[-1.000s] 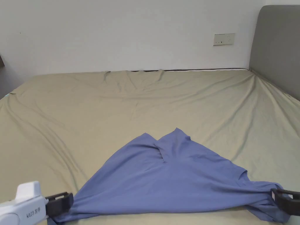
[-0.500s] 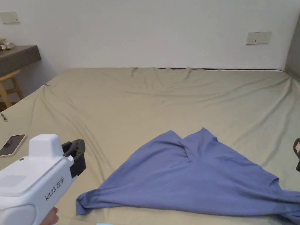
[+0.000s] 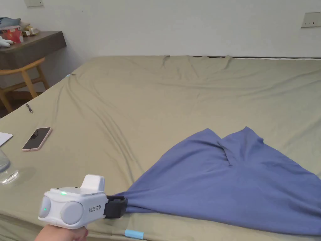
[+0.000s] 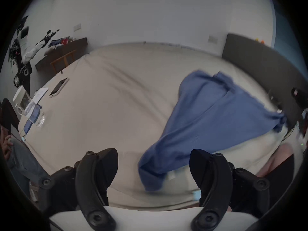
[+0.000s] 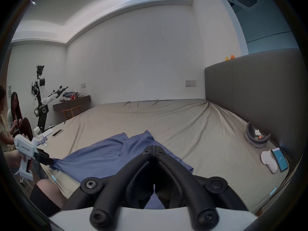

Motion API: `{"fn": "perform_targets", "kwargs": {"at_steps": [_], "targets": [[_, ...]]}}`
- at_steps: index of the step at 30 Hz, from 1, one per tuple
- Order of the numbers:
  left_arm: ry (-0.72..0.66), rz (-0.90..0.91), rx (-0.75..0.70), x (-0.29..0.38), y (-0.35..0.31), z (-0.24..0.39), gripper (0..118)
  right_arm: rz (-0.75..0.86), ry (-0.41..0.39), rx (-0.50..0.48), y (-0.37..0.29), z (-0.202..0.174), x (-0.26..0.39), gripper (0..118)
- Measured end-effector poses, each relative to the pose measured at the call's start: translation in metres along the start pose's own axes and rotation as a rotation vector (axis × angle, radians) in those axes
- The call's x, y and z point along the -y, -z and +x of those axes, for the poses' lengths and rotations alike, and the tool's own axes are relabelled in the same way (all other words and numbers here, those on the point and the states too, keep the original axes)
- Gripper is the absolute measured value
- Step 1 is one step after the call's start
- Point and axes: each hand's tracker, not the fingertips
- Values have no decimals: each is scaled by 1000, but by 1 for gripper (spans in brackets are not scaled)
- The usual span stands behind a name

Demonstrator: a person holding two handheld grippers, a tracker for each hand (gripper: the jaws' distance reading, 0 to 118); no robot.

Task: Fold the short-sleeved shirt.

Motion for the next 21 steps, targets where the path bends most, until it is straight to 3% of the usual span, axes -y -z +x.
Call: {"fn": "perform_targets", "kwargs": {"at_steps": [1,4,6,12,13,17,18,21], "targets": [[24,-9,-17,3,6,1,81,-4,-4,1,1,-1,1,0],[-30,0,64,11,14,3,22,-31,-14,-3,4,-1,4,0],[-48,13,94,12,13,5,7,-54,-14,-8,7,0,7,0],[-18,230,53,10,-16,9,2,-130,-71,-25,24,2,16,0],[-22,239,66,6,-20,10,1,-142,-82,-30,34,-10,11,0],[-21,285,81,-10,-36,14,1,-211,-135,-1,89,3,13,0],[-17,283,92,-16,-40,17,1,-219,-144,-5,108,8,10,5],[-20,301,96,-27,-46,23,1,-286,-61,-12,173,32,9,89]]}}
